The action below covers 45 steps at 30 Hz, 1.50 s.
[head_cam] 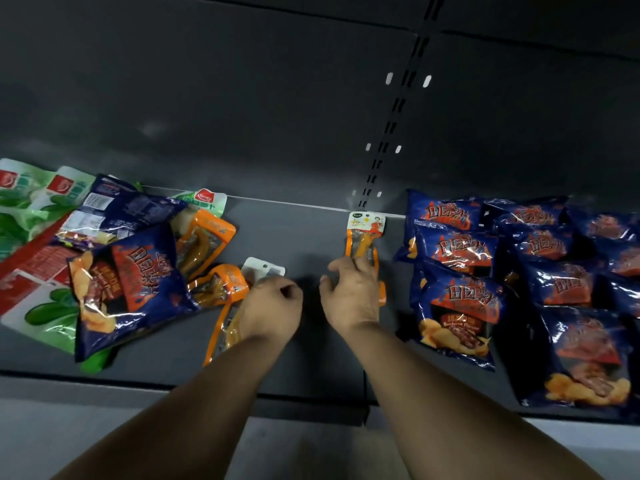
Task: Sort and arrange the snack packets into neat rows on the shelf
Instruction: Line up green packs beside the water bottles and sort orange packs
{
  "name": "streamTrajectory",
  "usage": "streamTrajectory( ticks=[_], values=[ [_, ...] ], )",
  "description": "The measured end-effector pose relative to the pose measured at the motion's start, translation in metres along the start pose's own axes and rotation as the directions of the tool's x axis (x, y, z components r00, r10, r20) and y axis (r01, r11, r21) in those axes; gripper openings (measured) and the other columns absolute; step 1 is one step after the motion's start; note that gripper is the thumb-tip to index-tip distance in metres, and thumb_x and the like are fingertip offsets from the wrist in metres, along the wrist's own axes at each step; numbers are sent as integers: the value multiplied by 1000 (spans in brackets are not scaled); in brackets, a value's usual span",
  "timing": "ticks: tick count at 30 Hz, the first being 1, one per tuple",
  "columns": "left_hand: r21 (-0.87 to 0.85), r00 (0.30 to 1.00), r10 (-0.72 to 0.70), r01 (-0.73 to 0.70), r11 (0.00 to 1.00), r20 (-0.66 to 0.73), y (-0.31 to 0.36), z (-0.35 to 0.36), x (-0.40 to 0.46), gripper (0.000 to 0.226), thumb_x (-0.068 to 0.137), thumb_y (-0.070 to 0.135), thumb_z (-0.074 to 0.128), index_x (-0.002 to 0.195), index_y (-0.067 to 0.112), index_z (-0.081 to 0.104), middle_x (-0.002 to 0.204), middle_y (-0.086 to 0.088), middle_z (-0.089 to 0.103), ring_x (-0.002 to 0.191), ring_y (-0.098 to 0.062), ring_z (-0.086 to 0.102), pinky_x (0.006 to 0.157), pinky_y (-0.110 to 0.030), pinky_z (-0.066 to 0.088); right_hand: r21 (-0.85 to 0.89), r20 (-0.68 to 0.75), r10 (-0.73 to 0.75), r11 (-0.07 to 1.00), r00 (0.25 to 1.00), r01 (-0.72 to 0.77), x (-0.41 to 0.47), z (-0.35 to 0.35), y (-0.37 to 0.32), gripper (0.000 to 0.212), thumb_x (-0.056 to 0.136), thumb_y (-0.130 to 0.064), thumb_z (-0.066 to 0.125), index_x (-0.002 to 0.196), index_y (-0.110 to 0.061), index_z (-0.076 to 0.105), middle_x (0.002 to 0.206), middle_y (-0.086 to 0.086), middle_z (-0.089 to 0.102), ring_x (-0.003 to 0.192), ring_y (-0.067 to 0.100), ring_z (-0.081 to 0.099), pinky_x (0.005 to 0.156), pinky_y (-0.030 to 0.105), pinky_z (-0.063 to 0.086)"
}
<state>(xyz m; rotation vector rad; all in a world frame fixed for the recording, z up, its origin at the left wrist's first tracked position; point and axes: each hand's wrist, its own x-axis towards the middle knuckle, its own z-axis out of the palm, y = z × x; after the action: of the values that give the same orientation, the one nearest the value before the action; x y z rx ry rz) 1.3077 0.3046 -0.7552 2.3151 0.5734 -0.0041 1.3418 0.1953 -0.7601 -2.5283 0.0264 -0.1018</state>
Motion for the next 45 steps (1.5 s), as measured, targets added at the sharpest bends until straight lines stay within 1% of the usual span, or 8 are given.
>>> streamTrajectory(
  ticks=[4,11,19,27,32,38,40,45],
  values=[
    [76,969,-173,189,979,-175,-32,-25,-6,30,88,33,56,108,12,61,116,-14,56,110,-36,53,85,-38,44,76,89,4,997,996,-11,-9,7,-9,21,87,-18,62,104,-6,67,111,12,57,105,29,55,92,35,44],
    [380,953,-304,277,883,12,-68,-43,-19,85,75,67,59,131,7,38,130,-15,47,122,-33,47,96,-40,42,56,185,3,998,983,-14,-19,18,-24,23,92,-20,55,110,-8,63,116,9,56,113,24,50,95,34,42],
    [-29,949,-219,232,972,227,-50,-35,-12,20,77,36,72,93,26,67,97,-2,70,96,-22,63,81,-28,49,161,243,116,974,963,-158,-25,20,-24,18,91,-23,59,106,-13,63,111,3,59,102,19,57,78,21,41],
    [-325,987,-67,111,939,145,-26,-29,-13,18,83,15,69,72,23,58,71,9,59,71,-9,55,67,-17,37,415,349,321,789,880,-453,-21,19,-25,25,92,-39,56,98,-15,60,99,4,63,91,19,57,75,27,42],
    [-455,996,80,-60,888,24,-23,-25,0,22,84,5,68,70,19,58,66,6,58,65,-12,54,70,-26,43,574,500,419,494,758,-653,-19,11,-27,46,96,-56,35,96,-16,57,98,11,65,83,23,60,66,30,48],
    [-393,941,335,-291,872,44,-29,-27,15,43,82,-7,64,66,32,59,67,15,63,71,5,58,76,-13,43,617,751,280,28,598,-787,-10,-16,-17,60,95,-61,22,98,-11,56,86,11,65,76,22,62,64,31,45],
    [-346,933,361,-341,874,-6,-31,-27,16,50,81,-6,65,67,41,63,75,17,65,85,-10,62,87,-24,46,616,770,231,-25,595,-787,-10,-24,-15,59,91,-63,35,99,-9,58,88,12,67,77,23,64,66,33,47],
    [-240,906,371,-414,878,-205,-21,-29,11,47,75,-14,66,69,32,66,97,4,54,98,-17,55,88,-8,37,630,776,50,-30,628,-776,-15,-37,-8,18,95,-20,54,91,-7,65,80,8,72,69,20,71,54,27,56]
  ],
)
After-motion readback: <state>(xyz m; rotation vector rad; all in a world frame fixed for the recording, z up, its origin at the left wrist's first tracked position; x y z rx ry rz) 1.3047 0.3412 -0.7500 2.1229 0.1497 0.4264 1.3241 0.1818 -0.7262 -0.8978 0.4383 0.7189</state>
